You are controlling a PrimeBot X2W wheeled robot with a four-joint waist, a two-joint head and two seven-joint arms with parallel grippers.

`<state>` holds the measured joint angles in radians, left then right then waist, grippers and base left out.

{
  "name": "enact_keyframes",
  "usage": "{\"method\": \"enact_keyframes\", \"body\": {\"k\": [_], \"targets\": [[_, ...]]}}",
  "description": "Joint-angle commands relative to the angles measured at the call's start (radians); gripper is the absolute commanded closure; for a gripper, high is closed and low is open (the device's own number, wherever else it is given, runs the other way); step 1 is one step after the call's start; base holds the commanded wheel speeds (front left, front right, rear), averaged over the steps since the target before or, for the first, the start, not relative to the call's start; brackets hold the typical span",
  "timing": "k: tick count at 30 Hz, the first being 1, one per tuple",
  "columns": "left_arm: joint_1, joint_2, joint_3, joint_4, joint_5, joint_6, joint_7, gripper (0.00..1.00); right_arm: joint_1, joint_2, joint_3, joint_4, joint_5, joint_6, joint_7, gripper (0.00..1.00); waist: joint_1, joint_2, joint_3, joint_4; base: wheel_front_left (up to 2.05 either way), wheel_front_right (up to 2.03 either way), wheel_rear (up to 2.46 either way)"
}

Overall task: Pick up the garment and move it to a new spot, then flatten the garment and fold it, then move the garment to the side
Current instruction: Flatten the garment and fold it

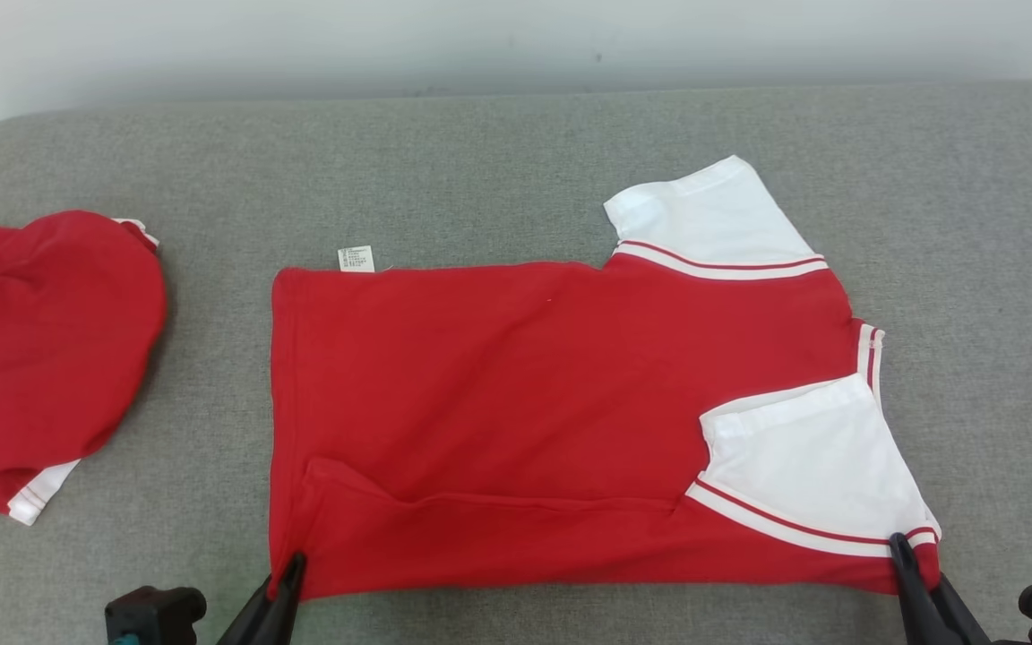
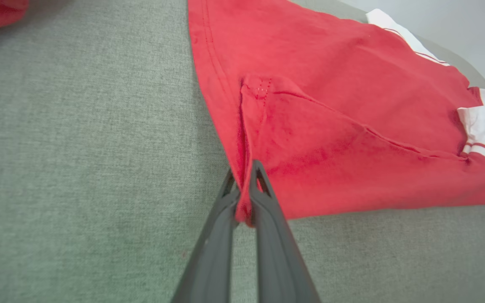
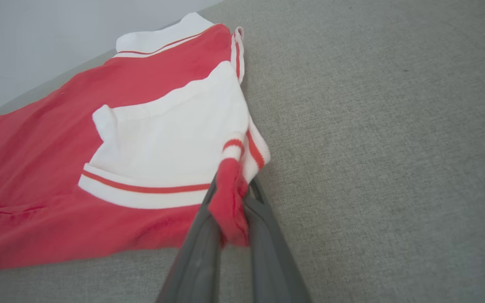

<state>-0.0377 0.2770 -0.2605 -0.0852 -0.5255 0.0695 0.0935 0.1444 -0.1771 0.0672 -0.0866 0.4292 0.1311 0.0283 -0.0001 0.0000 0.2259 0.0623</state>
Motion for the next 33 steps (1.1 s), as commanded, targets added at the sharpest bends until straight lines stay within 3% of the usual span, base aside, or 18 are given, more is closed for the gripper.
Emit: {"method": "enact_keyframes", "body": {"k": [1, 2, 3, 4, 10, 22, 33], "targets": [[0.017, 0.004, 0.003, -0.005, -0.01, 0.005, 0.006, 1.0, 0.009, 0.002, -0.002, -0.003, -0.008, -0.001, 0.005, 1.0, 0.0001, 0.0, -0.003, -0.006, 0.0, 0.0, 0.0], [0.022, 0.003, 0.003, -0.005, -0.012, 0.011, 0.011, 1.0, 0.009, 0.007, -0.003, -0.002, -0.01, -0.001, 0.009, 1.0, 0.0001, 0.0, -0.004, -0.007, 0.0, 0.0, 0.0], [0.025, -0.003, 0.008, -0.005, -0.015, 0.018, 0.009, 0.61, 0.009, 0.01, -0.004, 0.0, -0.015, -0.001, 0.013, 0.51, 0.0001, 0.0, -0.005, -0.008, 0.0, 0.0, 0.0], [0.028, -0.005, 0.005, -0.001, -0.021, 0.017, 0.014, 0.0, 0.008, 0.011, -0.004, 0.002, -0.018, -0.001, 0.015, 0.0, 0.0001, 0.0, -0.006, -0.009, 0.0, 0.0, 0.0], [0.039, -0.007, 0.022, 0.011, -0.007, 0.043, -0.02, 0.0, 0.007, 0.023, -0.039, -0.001, -0.04, -0.001, -0.004, 0.0, 0.0001, 0.0, -0.016, -0.009, 0.0, 0.0, 0.0], [-0.035, -0.035, 0.063, -0.07, 0.112, 0.142, -0.2, 0.0, -0.088, 0.018, -0.105, -0.074, -0.115, -0.001, -0.099, 0.0, 0.0001, 0.0, -0.04, -0.001, 0.0, 0.0, 0.0], [-0.153, -0.049, 0.045, 0.021, 0.191, 0.165, -0.299, 0.0, -0.173, -0.032, 0.02, -0.07, -0.169, -0.001, -0.092, 0.0, 0.0001, 0.0, -0.056, 0.004, 0.0, 0.0, 0.0]]}}
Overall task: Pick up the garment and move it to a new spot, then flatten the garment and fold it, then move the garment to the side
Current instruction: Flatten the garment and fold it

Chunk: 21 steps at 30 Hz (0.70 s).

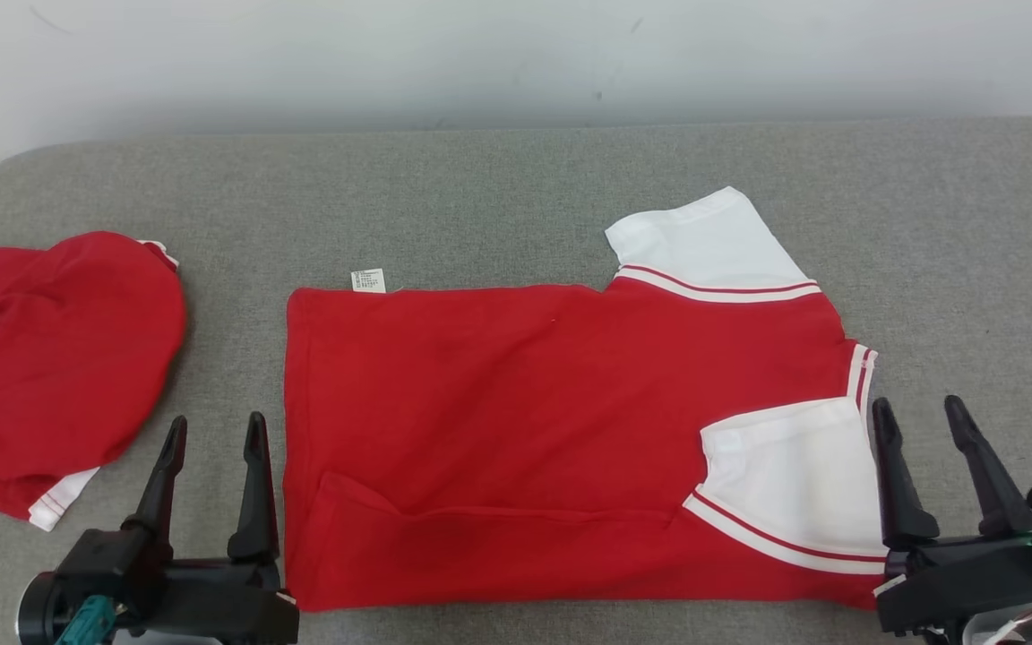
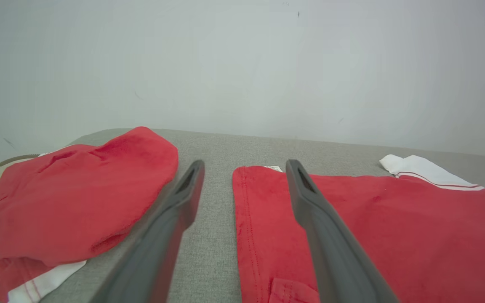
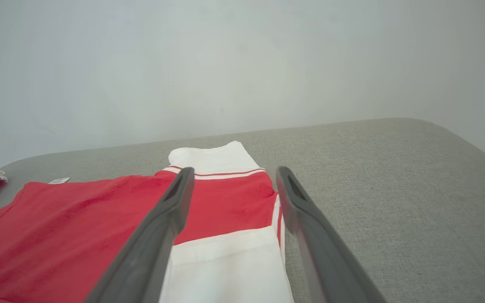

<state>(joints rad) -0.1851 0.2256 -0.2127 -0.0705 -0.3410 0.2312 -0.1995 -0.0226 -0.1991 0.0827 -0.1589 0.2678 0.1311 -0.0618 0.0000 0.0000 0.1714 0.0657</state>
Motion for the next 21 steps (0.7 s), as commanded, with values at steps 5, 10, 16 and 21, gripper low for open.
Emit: {"method": "enact_keyframes", "body": {"k": [5, 10, 16, 21], "targets": [[-0.009, 0.013, -0.012, 0.042, 0.03, 0.009, -0.012, 0.0, 0.0, -0.01, 0.034, 0.008, -0.017, -0.001, -0.01, 0.0, 0.0, 0.0, -0.007, 0.001, 0.0, 0.0, 0.0], [0.009, 0.017, -0.018, 0.053, 0.037, 0.015, -0.015, 0.0, 0.016, 0.001, 0.036, 0.003, -0.021, -0.001, -0.01, 0.0, 0.0, 0.0, -0.015, -0.002, 0.0, 0.0, 0.0], [0.015, 0.018, -0.025, 0.047, 0.033, 0.017, -0.005, 0.0, 0.027, 0.009, 0.036, -0.003, -0.019, -0.001, -0.009, 0.0, 0.0, 0.0, -0.018, -0.003, 0.0, 0.0, 0.0], [-0.035, 0.022, -0.035, 0.048, 0.011, -0.007, 0.021, 0.0, 0.019, 0.007, 0.036, -0.006, -0.014, -0.001, -0.008, 0.0, 0.0, 0.0, -0.007, -0.002, 0.0, 0.0, 0.0]]}}
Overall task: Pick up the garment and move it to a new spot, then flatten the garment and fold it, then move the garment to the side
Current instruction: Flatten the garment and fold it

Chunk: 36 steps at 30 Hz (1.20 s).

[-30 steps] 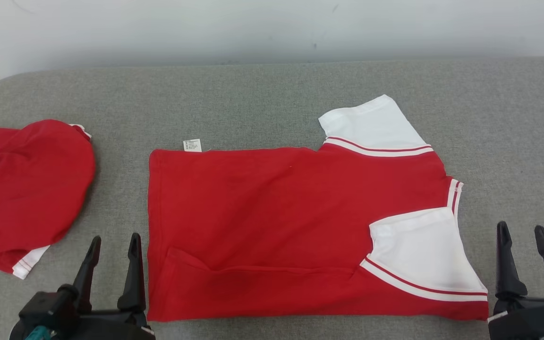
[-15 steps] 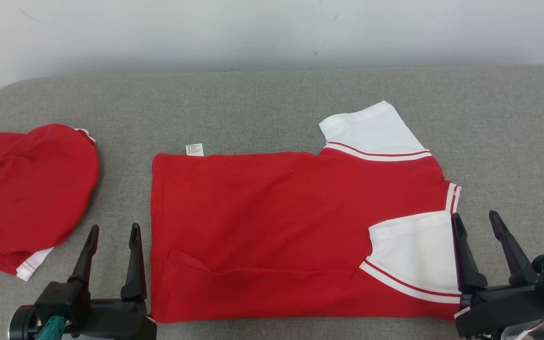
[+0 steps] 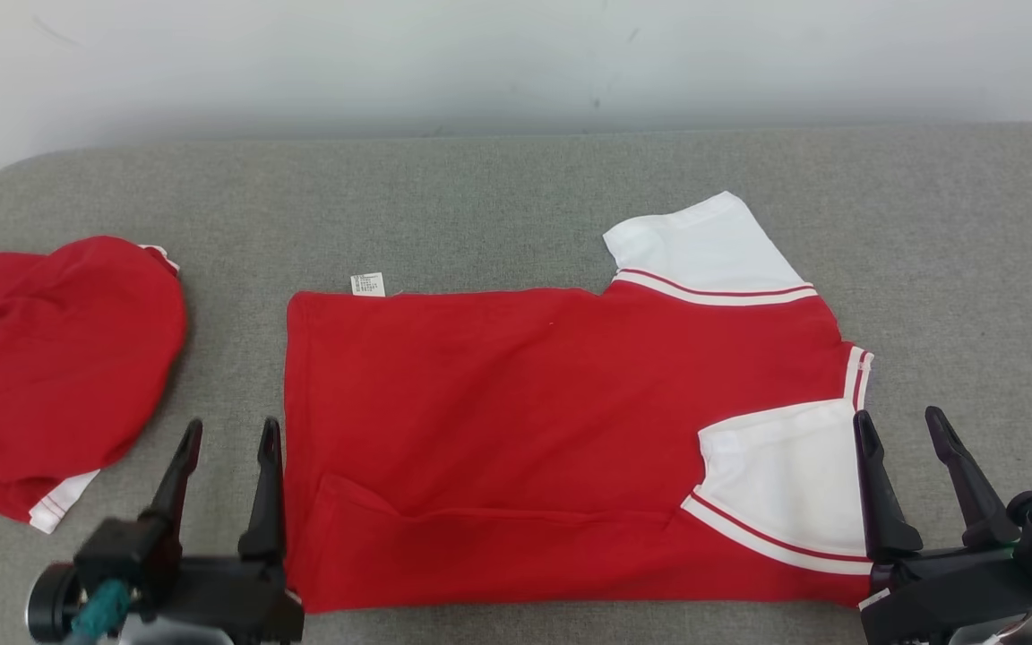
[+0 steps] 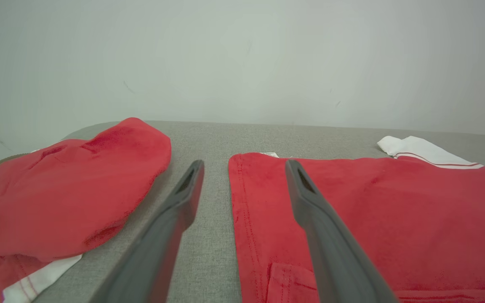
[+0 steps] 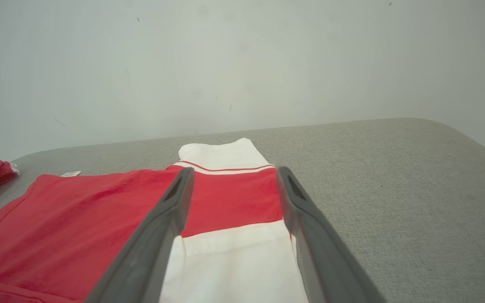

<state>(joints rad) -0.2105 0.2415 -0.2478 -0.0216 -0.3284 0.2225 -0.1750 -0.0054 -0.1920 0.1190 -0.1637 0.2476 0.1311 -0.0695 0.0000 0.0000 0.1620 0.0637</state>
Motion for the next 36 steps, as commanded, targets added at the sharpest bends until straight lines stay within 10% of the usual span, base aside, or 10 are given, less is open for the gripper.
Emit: {"method": "enact_keyframes", "body": {"k": [1, 20, 36], "targets": [[-0.025, 0.008, -0.001, 0.004, -0.009, -0.007, 0.012, 0.0, -0.001, -0.001, 0.0, -0.003, 0.007, -0.001, 0.001, 0.0, 0.0, 0.0, 0.007, 0.0, 0.0, 0.0, 0.0], [-0.476, 0.053, -0.004, 0.453, -0.198, -0.261, 0.258, 0.0, -0.107, -0.009, 0.05, 0.035, 0.033, -0.001, -0.053, 0.0, 0.0, 0.0, 0.182, -0.11, 0.0, 0.0, 0.0], [-0.615, 0.074, 0.022, 0.663, -0.228, -0.291, 0.212, 0.0, -0.16, -0.017, 0.062, 0.076, 0.05, -0.001, -0.089, 0.0, 0.0, 0.0, 0.253, -0.131, 0.0, 0.0, 0.0]]}}
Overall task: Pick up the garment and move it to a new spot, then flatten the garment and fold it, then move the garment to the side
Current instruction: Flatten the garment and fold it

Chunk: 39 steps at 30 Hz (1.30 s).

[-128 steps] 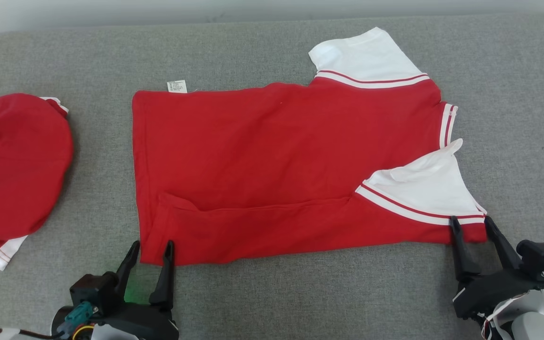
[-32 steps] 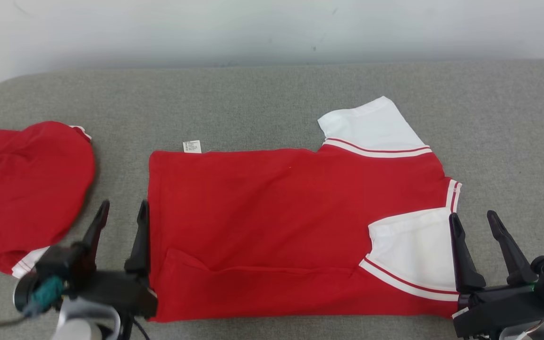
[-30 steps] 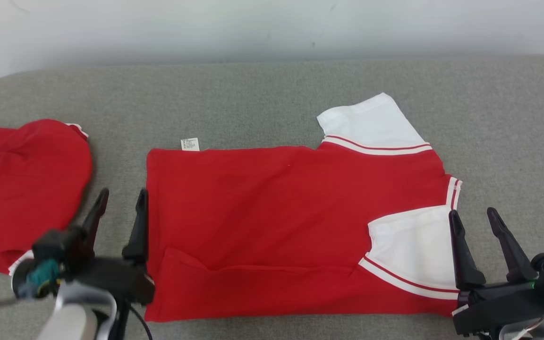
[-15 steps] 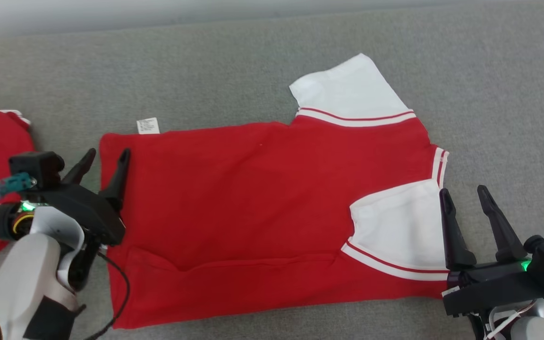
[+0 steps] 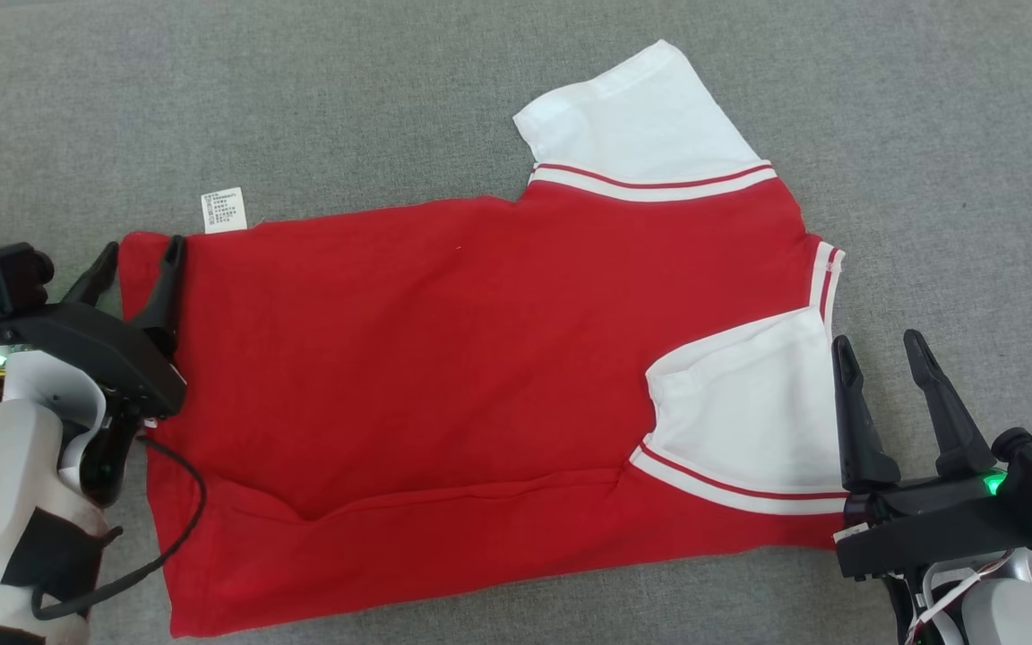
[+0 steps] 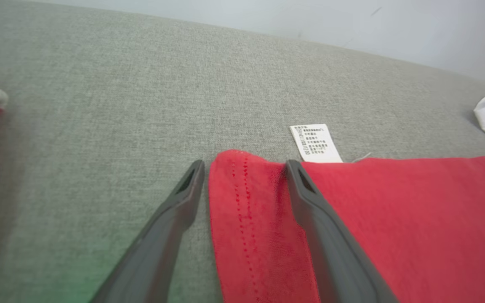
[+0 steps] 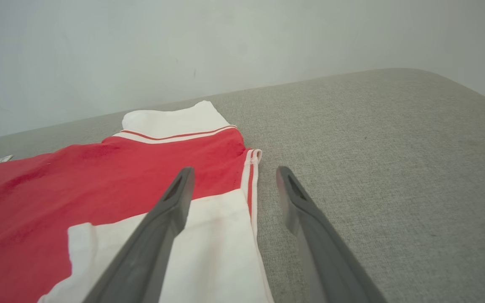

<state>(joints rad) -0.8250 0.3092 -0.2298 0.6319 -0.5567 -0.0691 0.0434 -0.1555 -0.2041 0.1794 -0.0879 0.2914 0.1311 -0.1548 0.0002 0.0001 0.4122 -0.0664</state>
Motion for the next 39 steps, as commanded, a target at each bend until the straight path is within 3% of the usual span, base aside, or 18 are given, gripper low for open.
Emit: {"method": "enact_keyframes", "body": {"k": [1, 3, 4, 5, 6, 15, 22, 32, 39], "targets": [[-0.004, 0.005, 0.006, 0.018, -0.004, 0.001, -0.008, 0.0, -0.012, -0.006, 0.001, 0.002, 0.007, -0.001, -0.004, 0.0, -0.0002, -0.0001, 0.003, -0.001, 0.0, 0.0, 0.0], [-0.01, 0.002, 0.001, 0.035, -0.01, -0.006, 0.002, 0.0, -0.013, -0.007, -0.001, 0.004, 0.009, -0.001, -0.005, 0.0, -0.0002, -0.0001, 0.004, 0.0, 0.0, 0.0, 0.0], [-0.011, -0.001, -0.005, 0.04, -0.015, -0.01, 0.01, 0.15, -0.014, -0.009, -0.003, 0.005, 0.01, -0.001, -0.005, 0.0, -0.0002, -0.0001, 0.004, 0.002, 0.0, 0.0, 0.0], [-0.013, -0.003, -0.008, 0.041, -0.018, -0.016, 0.015, 0.52, -0.014, -0.01, -0.007, 0.006, 0.011, -0.001, -0.005, 0.0, -0.0002, -0.0001, 0.005, 0.003, 0.0, 0.0, 0.0], [-0.016, -0.007, -0.011, 0.041, -0.025, -0.02, 0.019, 1.0, -0.016, -0.011, -0.011, 0.006, 0.012, -0.001, -0.004, 0.0, -0.0002, -0.0001, 0.005, 0.005, 0.0, 0.0, 0.0], [-0.044, -0.002, -0.017, 0.002, -0.025, -0.01, 0.01, 1.0, -0.165, -0.082, -0.086, 0.042, 0.04, -0.001, 0.018, 0.0, -0.0002, -0.0001, 0.013, 0.02, 0.0, 0.0, 0.0], [-0.074, -0.033, -0.039, -0.023, -0.016, -0.003, 0.005, 1.0, -0.423, -0.175, -0.087, 0.206, 0.098, -0.001, 0.07, 0.0, -0.0002, -0.0001, 0.038, 0.064, 0.0, 0.0, 0.0], [-0.139, -0.103, -0.083, -0.021, -0.011, -0.013, -0.01, 1.0, -0.742, -0.283, 0.109, 0.492, 0.225, -0.001, 0.19, 0.0, -0.0002, -0.0001, 0.092, 0.155, 0.0, 0.0, 0.0], [-0.191, -0.153, -0.115, 0.004, -0.012, -0.026, -0.034, 1.0, -0.914, -0.321, 0.34, 0.669, 0.319, -0.001, 0.262, 0.0, -0.0002, -0.0001, 0.137, 0.211, 0.0, 0.0, 0.0]]}}
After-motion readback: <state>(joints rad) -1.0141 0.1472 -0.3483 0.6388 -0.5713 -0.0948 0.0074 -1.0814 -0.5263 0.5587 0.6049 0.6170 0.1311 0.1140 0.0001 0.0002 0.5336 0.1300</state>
